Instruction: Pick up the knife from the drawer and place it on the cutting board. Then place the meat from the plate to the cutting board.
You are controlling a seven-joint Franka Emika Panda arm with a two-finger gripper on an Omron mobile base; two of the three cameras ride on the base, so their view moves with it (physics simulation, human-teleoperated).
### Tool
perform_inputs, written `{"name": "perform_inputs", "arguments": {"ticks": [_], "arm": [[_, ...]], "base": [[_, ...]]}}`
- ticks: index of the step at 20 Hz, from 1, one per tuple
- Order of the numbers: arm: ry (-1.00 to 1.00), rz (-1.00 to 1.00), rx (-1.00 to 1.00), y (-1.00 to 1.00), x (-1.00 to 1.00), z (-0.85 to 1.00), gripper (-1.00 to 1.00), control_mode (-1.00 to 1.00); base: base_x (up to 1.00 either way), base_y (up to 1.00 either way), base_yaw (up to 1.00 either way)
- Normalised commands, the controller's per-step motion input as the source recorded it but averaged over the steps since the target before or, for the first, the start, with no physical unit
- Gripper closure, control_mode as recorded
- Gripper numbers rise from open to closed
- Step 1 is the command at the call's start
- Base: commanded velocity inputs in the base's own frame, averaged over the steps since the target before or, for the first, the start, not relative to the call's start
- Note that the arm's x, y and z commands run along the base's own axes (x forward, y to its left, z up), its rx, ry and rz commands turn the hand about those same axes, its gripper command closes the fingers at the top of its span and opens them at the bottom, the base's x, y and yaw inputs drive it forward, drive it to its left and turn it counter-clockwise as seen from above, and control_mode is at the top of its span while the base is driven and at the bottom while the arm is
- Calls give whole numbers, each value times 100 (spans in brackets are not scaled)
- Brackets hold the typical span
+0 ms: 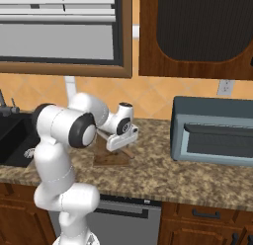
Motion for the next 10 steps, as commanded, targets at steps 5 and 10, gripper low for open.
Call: {"name": "perform_inputs", "arguments": {"ticks": [5,10], "arm": [[0,0,-3,21,32,-40,100,-100],[-15,0,-2,13,-2,-10,-100,-100]], "base": [[0,0,0],[0,0,0]]}}
